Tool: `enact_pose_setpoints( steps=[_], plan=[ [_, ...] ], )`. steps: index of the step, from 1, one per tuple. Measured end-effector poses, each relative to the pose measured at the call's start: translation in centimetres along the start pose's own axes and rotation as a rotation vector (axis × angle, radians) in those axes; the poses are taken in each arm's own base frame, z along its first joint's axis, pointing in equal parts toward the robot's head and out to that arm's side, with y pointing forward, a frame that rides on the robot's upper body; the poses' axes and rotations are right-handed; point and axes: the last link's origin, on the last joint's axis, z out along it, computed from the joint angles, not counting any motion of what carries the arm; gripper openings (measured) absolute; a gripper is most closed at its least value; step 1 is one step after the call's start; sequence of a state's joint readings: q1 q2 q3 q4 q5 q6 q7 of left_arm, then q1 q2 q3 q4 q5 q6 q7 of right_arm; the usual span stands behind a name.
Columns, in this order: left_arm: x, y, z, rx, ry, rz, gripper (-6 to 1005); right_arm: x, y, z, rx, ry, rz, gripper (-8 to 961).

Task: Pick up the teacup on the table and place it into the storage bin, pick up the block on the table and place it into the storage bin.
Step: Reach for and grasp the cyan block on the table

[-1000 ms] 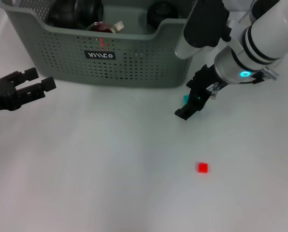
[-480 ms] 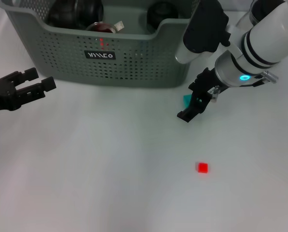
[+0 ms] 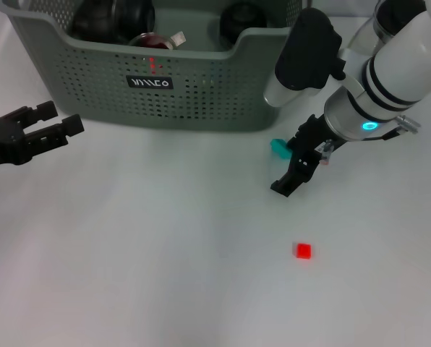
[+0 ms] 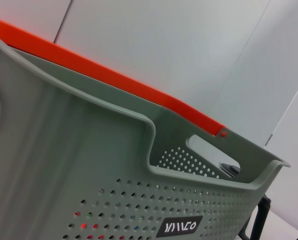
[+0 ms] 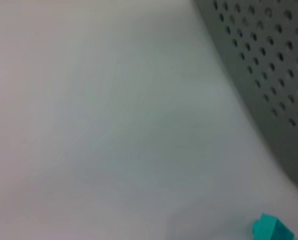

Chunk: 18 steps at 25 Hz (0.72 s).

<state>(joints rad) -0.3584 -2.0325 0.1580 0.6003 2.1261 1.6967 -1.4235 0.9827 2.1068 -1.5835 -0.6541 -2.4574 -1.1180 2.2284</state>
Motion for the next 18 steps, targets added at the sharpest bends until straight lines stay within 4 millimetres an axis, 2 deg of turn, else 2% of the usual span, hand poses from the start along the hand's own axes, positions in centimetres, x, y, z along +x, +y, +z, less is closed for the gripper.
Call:
enact_pose_setpoints(
  steps=[11, 18],
  plan=[
    [-0.1, -0.1, 0.0, 0.010, -0.001, -0.005, 860, -0.6, -0.2, -1.4, 0.010, -0.054, 0.007, 944],
    [-0.2, -0.2, 0.0, 0.016, -0.002, -0.007, 860, -1.1, -0.3, -0.2, 0.020, -0.078, 0.044, 944]
  ],
)
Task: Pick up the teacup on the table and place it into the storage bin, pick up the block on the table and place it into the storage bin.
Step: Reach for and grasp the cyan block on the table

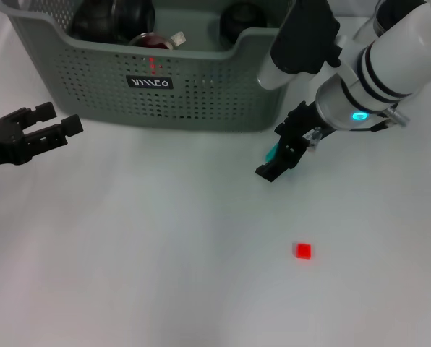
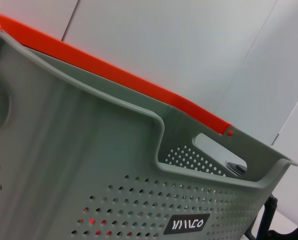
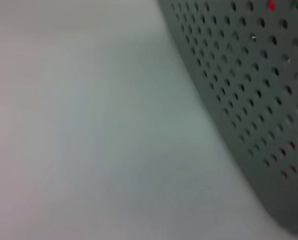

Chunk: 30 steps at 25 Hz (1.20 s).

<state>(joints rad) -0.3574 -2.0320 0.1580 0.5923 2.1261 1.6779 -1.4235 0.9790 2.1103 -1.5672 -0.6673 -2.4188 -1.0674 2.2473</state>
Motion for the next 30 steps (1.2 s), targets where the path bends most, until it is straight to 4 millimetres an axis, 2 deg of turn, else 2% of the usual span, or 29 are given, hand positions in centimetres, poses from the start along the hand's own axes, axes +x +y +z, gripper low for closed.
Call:
enact_pose_setpoints(
  steps=[14, 30],
  plan=[
    [0.00, 0.04, 0.08, -0.003, 0.001, -0.001, 860, 0.06, -0.02, 0.10, -0.024, 0.018, 0.130, 945],
    [-0.06, -0.11, 0.04, 0.008, -0.001, -0.001, 861, 0.52, 0.38, 0.35, -0.041, 0.035, 0.067, 944]
  ],
)
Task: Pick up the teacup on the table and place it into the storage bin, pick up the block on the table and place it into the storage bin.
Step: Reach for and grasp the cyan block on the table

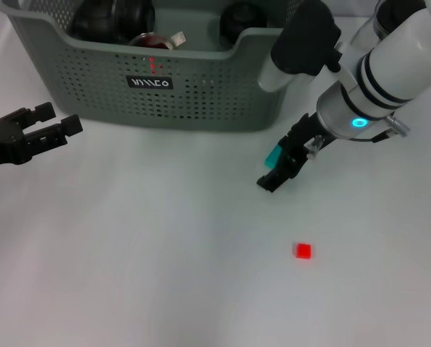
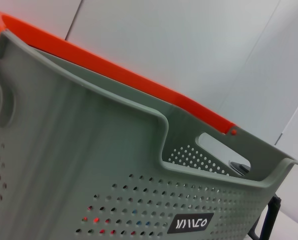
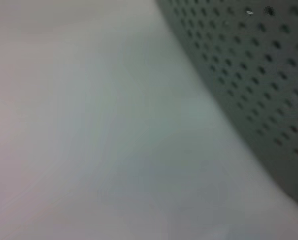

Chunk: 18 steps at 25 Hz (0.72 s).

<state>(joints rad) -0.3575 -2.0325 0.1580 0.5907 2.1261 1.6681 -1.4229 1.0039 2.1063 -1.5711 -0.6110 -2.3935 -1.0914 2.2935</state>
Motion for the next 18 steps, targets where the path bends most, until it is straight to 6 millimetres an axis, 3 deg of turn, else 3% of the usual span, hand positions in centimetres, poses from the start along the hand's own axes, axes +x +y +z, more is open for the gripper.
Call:
enact_pose_setpoints(
  steps=[11, 18],
  plan=[
    [0.0, 0.0, 0.0, 0.001, 0.000, -0.001, 861, 0.3, 2.2, -0.7, -0.155, 0.032, -0.087, 945],
    [0.0, 0.0, 0.0, 0.001, 0.000, -0.001, 861, 0.3, 1.8, -0.7, -0.137, 0.028, -0.075, 945]
  ],
)
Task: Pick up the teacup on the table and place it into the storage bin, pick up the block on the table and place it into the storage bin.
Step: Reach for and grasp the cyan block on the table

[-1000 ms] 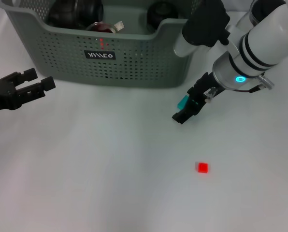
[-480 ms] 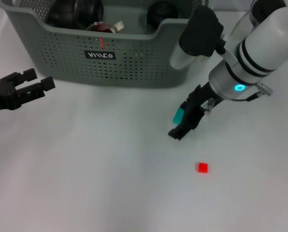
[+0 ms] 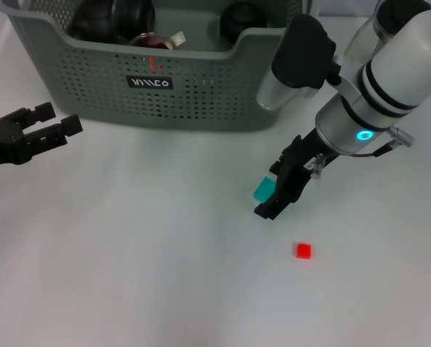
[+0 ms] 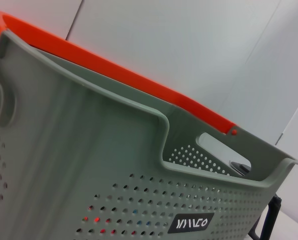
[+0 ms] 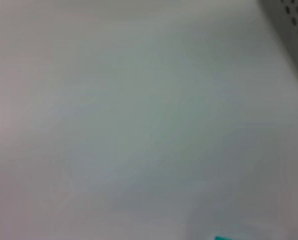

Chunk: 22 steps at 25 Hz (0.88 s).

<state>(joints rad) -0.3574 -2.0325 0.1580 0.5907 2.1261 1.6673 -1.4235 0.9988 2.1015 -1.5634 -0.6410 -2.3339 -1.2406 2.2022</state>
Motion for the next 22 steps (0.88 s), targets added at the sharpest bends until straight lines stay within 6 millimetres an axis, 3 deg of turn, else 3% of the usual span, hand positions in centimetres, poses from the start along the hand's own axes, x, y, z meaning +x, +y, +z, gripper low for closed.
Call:
enact_pose_setpoints(
  steps=[11, 22],
  plan=[
    [0.00, 0.00, 0.00, 0.000, 0.000, 0.000, 861, 0.15, -0.20, 0.32, 0.018, -0.003, 0.029, 914],
    [0.00, 0.00, 0.00, 0.000, 0.000, 0.000, 860, 0.36, -0.01, 0.82, 0.023, 0.014, 0.026, 532]
  ],
)
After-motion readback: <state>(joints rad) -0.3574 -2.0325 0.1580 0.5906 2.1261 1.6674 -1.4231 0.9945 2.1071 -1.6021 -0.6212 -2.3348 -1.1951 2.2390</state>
